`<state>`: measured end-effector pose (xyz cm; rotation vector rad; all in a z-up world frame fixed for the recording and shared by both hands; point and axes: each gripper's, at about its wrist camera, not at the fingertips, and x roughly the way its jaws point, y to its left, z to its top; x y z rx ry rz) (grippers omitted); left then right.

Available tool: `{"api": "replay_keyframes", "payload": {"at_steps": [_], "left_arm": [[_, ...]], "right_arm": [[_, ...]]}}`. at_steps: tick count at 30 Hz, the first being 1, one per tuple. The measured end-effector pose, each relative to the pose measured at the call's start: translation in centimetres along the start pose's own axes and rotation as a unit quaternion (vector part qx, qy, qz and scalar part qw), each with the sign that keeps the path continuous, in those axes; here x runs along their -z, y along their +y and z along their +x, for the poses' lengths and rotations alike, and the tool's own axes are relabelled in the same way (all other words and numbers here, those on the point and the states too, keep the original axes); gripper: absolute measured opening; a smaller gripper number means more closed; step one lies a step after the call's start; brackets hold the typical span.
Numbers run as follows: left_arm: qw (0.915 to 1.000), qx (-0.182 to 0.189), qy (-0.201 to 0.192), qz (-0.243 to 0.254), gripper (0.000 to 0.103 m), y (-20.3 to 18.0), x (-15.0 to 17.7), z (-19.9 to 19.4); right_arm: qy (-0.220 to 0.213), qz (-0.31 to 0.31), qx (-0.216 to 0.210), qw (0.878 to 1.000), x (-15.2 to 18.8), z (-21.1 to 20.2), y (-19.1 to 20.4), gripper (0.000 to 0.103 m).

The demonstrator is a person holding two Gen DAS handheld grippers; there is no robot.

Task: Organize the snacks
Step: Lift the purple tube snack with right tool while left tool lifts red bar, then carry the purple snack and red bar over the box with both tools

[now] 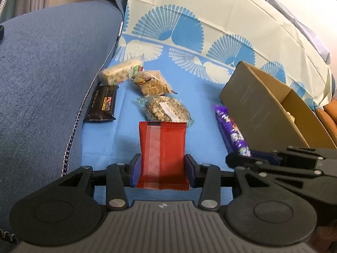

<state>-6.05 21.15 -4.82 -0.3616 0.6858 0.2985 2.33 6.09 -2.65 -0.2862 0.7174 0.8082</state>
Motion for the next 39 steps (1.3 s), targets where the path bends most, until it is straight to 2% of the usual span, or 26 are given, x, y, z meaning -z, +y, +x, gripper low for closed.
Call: {"api": "replay_keyframes", "payload": {"at_steps": [15, 18, 23, 27, 31, 34, 39], "left_arm": [[0.9984, -0.03, -0.011, 0.047, 0.048, -1.9, 0.5, -0.2], [0.9982, -0.024, -0.014, 0.054, 0.048, -2.2, 0.5, -0.5], [0.9994, -0.009, 0.0, 0.033, 0.048, -1.9, 0.4, -0.9], [0.9998, -0.014, 0.012, 0.003, 0.048, -1.4, -0.5, -0.9], [0.9996, -0.016, -0.002, -0.024, 0.047, -1.7, -1.9, -1.5], [0.9996, -0.013, -0.015, -0.022, 0.047, -3.1, -3.3, -2.0], [0.9993, 0.014, -0.034, 0.005, 0.047, -6.9, -5.8, -2.4]], "right_arm": [[-0.06, -0.019, -0.036, 0.997, 0.5, -3.9, -2.1, 0.022], [-0.081, -0.023, -0.046, 0.995, 0.4, -5.1, -2.7, 0.022], [-0.113, -0.025, -0.049, 0.992, 0.1, -6.8, -3.5, 0.022], [-0.136, -0.016, -0.053, 0.989, -0.7, -7.7, -4.2, 0.022], [-0.153, -0.008, -0.055, 0.987, -1.3, -8.4, -4.6, 0.022], [-0.159, 0.011, -0.053, 0.986, -1.7, -8.6, -5.4, 0.022], [-0.168, 0.059, -0.039, 0.983, -2.3, -8.9, -7.3, 0.022]]}}
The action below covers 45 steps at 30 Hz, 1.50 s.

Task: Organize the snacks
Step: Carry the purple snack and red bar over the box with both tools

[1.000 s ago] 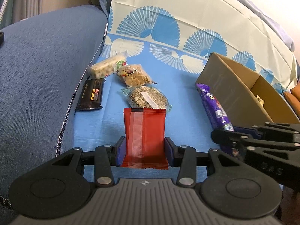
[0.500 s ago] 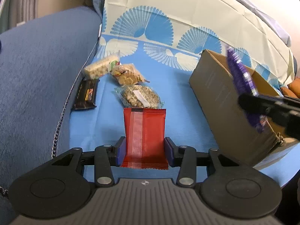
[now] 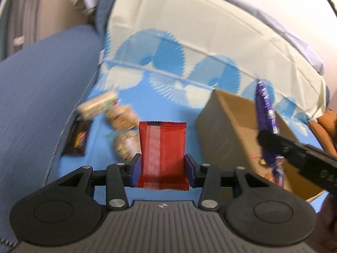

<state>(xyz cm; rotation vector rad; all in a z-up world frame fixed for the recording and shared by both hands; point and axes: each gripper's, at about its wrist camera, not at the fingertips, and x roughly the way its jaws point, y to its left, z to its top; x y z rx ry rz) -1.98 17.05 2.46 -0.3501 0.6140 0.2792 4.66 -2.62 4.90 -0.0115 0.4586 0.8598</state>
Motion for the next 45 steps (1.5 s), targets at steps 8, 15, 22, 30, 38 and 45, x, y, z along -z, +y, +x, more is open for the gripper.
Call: {"api": "replay_keyframes", "payload": {"at_steps": [8, 15, 22, 30, 38, 45], "left_arm": [[0.9987, 0.038, -0.011, 0.032, 0.047, -7.7, -2.9, 1.4], [0.9952, 0.077, -0.038, 0.047, 0.047, -14.3, -5.3, 2.7], [0.9914, 0.098, -0.056, 0.066, 0.047, -18.8, -6.7, 3.6], [0.9905, 0.11, -0.05, 0.065, 0.047, -21.0, -6.8, 5.1], [0.9903, 0.112, -0.048, 0.067, 0.047, -21.3, -6.7, 5.6], [0.9898, 0.117, -0.049, 0.065, 0.047, -21.3, -6.9, 5.8]], "right_arm": [[-0.027, 0.071, 0.083, 0.994, -1.0, -1.0, -4.6, 0.022], [-0.061, 0.121, 0.167, 0.977, -1.4, -2.7, -9.1, 0.022], [-0.077, 0.151, 0.209, 0.963, -0.9, -3.9, -12.3, 0.022], [-0.085, 0.168, 0.224, 0.956, -0.8, -4.7, -14.0, 0.022], [-0.089, 0.171, 0.227, 0.955, -0.8, -4.8, -14.2, 0.022], [-0.094, 0.171, 0.228, 0.954, -0.8, -5.0, -13.9, 0.022]]}}
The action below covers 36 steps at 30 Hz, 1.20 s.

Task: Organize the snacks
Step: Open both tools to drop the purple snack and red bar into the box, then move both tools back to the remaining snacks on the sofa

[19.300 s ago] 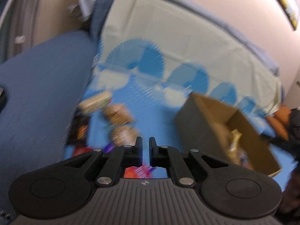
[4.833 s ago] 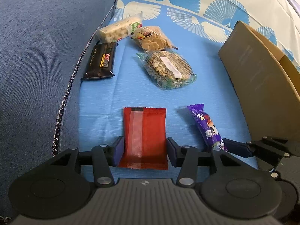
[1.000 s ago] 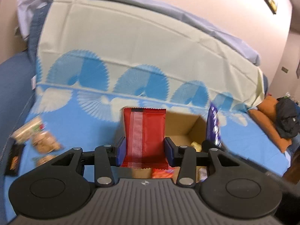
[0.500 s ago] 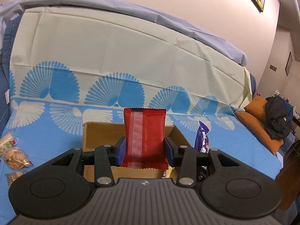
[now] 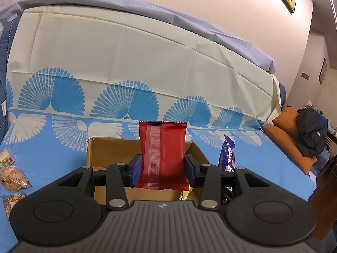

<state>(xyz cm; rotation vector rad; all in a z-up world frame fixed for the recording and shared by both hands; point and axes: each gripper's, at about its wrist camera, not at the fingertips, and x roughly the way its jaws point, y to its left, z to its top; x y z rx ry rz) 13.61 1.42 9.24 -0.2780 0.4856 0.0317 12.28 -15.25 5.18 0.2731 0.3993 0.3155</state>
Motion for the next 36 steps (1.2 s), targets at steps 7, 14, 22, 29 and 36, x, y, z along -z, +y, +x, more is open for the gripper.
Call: {"api": "replay_keyframes", "payload": {"at_steps": [7, 14, 22, 29, 36], "left_arm": [[1.0, 0.003, -0.003, 0.001, 0.048, -0.1, -0.2, -0.1], [1.0, 0.002, 0.0, 0.0, 0.057, 0.1, -0.3, -0.5], [1.0, -0.008, -0.002, 0.001, 0.06, 1.3, 0.4, -2.4], [0.9995, -0.029, 0.003, -0.01, 0.06, 5.0, 2.2, -5.5], [0.9955, -0.092, 0.022, -0.002, 0.06, 12.4, 6.7, -9.6]], "right_arm": [[0.0, -0.001, 0.001, 1.0, 0.1, 0.0, 0.0, 0.022], [0.01, -0.006, -0.001, 1.0, 0.1, 0.4, 0.2, 0.028], [0.016, -0.017, 0.008, 1.0, 0.4, 0.7, 0.7, 0.053], [0.024, -0.039, 0.008, 0.999, 1.0, 1.0, 1.6, 0.055], [0.036, -0.068, -0.001, 0.997, 2.1, 1.1, 3.1, 0.055]]}}
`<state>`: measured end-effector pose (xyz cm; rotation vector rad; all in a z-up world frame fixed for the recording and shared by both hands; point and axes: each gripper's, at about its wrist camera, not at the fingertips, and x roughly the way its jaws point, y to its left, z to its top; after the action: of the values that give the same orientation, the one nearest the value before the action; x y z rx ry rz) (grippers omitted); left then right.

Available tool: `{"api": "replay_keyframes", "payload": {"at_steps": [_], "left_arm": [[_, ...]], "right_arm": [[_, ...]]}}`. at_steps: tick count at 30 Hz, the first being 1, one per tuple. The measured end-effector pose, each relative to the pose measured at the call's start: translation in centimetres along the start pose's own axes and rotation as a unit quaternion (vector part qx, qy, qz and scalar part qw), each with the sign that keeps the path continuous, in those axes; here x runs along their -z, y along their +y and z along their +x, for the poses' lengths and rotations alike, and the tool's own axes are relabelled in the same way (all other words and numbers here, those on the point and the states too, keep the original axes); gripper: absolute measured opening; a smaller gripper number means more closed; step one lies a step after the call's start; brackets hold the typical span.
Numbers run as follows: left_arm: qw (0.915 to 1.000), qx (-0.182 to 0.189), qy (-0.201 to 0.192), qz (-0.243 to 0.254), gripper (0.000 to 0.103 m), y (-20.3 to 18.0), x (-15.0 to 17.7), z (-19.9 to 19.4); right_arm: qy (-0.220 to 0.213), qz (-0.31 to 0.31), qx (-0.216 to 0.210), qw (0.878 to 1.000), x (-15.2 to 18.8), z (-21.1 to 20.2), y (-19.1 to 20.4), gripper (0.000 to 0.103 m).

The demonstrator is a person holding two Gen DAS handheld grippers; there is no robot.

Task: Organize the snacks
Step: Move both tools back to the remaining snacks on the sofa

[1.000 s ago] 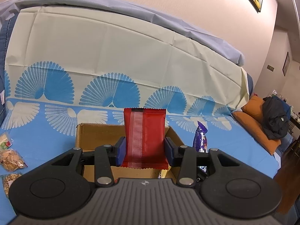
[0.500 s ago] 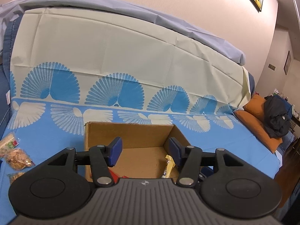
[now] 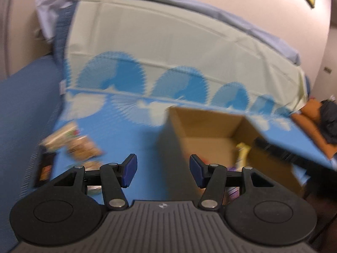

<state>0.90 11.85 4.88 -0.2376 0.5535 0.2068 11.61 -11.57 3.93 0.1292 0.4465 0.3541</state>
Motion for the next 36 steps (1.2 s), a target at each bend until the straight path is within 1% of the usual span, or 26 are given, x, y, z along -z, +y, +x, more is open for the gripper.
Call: {"api": "replay_keyframes", "payload": {"at_steps": [1, 2, 3, 4, 6, 8, 10, 11, 12, 14, 17, 20, 22, 25, 28, 30, 31, 33, 36], "left_arm": [[0.9999, -0.012, 0.002, 0.001, 0.059, 1.3, 0.8, -0.3], [0.9997, -0.025, 0.004, -0.001, 0.056, 3.0, 1.6, -0.6], [0.9995, -0.031, 0.002, -0.002, 0.048, 4.4, 2.4, -0.9], [0.9993, -0.037, 0.0, -0.001, 0.043, 5.7, 3.1, -1.1], [0.9985, -0.055, 0.001, 0.007, 0.026, 8.3, 4.8, -1.3], [0.9975, -0.07, 0.009, 0.006, 0.018, 10.4, 6.1, -1.4], [0.9968, -0.078, 0.011, -0.012, 0.018, 12.3, 7.5, -1.5], [0.9965, -0.08, 0.012, -0.021, 0.018, 13.0, 8.1, -1.6], [0.9961, -0.08, 0.013, -0.034, 0.018, 13.5, 8.4, -1.6], [0.9967, -0.073, 0.002, -0.037, 0.018, 13.6, 8.2, -1.9], [0.9976, -0.066, 0.009, -0.019, 0.018, 12.8, 8.4, -1.6], [0.9985, -0.053, 0.003, -0.014, 0.018, 12.4, 8.3, -1.4], [0.9981, -0.059, 0.003, -0.017, 0.018, 12.4, 8.4, -1.2], [0.9956, -0.092, 0.003, -0.021, 0.018, 12.6, 8.3, -0.6], [0.9912, -0.13, 0.006, -0.023, 0.019, 12.7, 8.1, 0.4], [0.9871, -0.157, 0.01, -0.026, 0.021, 12.9, 7.9, 1.6], [0.9849, -0.17, 0.012, -0.029, 0.022, 13.1, 7.8, 2.1], [0.9788, -0.201, 0.013, -0.036, 0.031, 13.6, 7.6, 3.1], [0.9725, -0.23, 0.015, -0.037, 0.033, 14.0, 7.5, 4.6]], "right_arm": [[0.001, -0.005, -0.002, 1.0, 0.1, 0.0, 0.3, 0.055], [0.003, -0.009, -0.004, 1.0, 0.3, 0.0, 0.6, 0.055], [0.005, -0.014, -0.008, 1.0, 0.5, 0.0, 1.0, 0.055], [0.006, -0.019, -0.011, 1.0, 0.6, -0.1, 1.2, 0.055], [0.007, -0.028, -0.018, 0.999, 1.0, -0.2, 1.9, 0.054], [0.006, -0.036, -0.031, 0.999, 1.4, -0.4, 2.7, 0.054], [-0.001, -0.047, -0.05, 0.998, 1.8, -0.7, 3.4, 0.046], [-0.005, -0.053, -0.061, 0.997, 2.0, -0.9, 3.8, 0.038], [-0.008, -0.061, -0.074, 0.995, 2.2, -1.1, 4.3, 0.033], [-0.007, -0.071, -0.099, 0.993, 2.7, -1.4, 5.1, 0.031], [0.002, -0.079, -0.134, 0.988, 3.2, -1.7, 6.2, 0.031], [0.012, -0.097, -0.174, 0.98, 3.9, -1.9, 7.9, 0.031], [0.015, -0.118, -0.2, 0.972, 4.5, -2.2, 9.3, 0.031], [0.026, -0.148, -0.238, 0.96, 5.4, -2.5, 11.5, 0.035], [0.05, -0.17, -0.265, 0.948, 6.1, -2.3, 13.9, 0.044], [0.069, -0.177, -0.273, 0.943, 6.1, -1.5, 15.6, 0.055], [0.078, -0.178, -0.274, 0.942, 6.1, -1.0, 16.4, 0.058], [0.109, -0.167, -0.266, 0.943, 5.9, 0.8, 18.2, 0.072], [0.169, -0.121, -0.256, 0.944, 5.5, 4.7, 20.2, 0.079]]}}
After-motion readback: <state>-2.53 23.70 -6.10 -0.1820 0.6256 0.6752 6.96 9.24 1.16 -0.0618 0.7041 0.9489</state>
